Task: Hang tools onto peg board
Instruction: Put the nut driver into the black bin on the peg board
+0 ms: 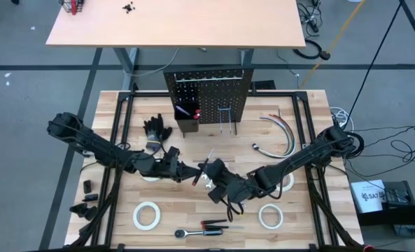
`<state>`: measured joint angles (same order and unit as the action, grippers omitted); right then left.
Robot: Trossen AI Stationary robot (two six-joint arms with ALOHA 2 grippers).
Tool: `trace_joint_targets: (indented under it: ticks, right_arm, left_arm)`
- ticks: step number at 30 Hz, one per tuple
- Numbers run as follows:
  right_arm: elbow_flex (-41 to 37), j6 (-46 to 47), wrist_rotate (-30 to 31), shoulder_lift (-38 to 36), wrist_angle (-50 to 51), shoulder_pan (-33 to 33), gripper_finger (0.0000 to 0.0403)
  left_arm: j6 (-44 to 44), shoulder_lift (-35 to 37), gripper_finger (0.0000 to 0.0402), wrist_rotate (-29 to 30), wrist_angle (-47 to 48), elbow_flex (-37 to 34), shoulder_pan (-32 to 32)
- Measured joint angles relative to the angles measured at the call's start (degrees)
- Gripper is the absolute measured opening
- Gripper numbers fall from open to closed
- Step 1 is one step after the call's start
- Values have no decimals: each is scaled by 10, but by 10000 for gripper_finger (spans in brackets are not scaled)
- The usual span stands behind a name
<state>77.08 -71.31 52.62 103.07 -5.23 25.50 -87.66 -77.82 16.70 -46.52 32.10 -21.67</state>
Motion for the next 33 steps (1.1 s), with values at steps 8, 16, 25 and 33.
trace_joint_targets:
  ticks: [8, 16, 25, 33]
  right_arm:
    - [0, 61, 2, 0, 0, 6, 24]
    - [2, 275, 9, -7, 17, 13, 26]
    - [0, 624, -30, -84, 226, 18, 25]
    - [0, 689, -161, -108, 136, -17, 25]
  left_arm:
    - [31, 0, 78, -15, -28, 0, 0]
    - [171, 27, 123, -67, -31, 0, 26]
    - [340, 172, 124, -3, 205, 0, 42]
    - [545, 281, 125, 106, 267, 0, 5]
